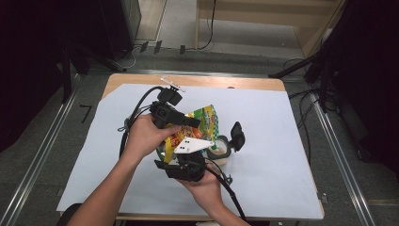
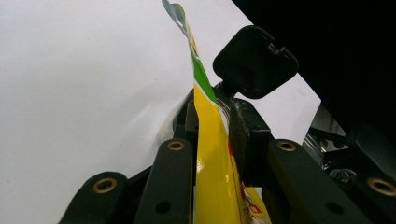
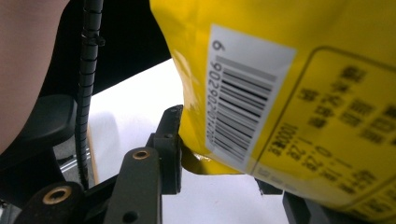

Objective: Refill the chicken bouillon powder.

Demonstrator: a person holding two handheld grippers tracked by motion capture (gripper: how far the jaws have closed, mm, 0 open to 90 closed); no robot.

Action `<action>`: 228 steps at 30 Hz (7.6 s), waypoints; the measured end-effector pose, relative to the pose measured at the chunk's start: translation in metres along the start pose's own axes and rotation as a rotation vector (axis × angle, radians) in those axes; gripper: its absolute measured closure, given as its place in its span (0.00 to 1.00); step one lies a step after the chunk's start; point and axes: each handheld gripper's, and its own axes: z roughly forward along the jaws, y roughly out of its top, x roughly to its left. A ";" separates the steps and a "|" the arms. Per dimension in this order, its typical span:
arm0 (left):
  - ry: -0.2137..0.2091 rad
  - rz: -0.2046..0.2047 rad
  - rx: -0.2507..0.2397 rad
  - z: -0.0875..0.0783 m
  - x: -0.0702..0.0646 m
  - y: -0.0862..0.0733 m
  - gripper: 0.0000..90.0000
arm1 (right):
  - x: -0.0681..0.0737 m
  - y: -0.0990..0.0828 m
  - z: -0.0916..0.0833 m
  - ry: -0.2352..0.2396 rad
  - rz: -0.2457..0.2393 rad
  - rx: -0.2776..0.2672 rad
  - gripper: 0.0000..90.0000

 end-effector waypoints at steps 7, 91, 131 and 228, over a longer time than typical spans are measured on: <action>-0.010 -0.006 0.016 0.003 0.002 0.003 0.87 | -0.001 0.001 0.000 0.003 0.009 0.015 0.68; 0.001 0.006 0.002 0.000 -0.004 0.005 0.86 | 0.002 0.003 -0.002 -0.019 -0.017 0.001 0.69; 0.004 0.003 0.016 0.003 -0.004 0.005 0.85 | 0.004 0.002 -0.001 -0.014 0.008 0.000 0.69; 0.006 0.054 -0.001 0.013 -0.011 0.011 0.86 | -0.003 -0.002 -0.008 -0.057 0.001 -0.004 0.69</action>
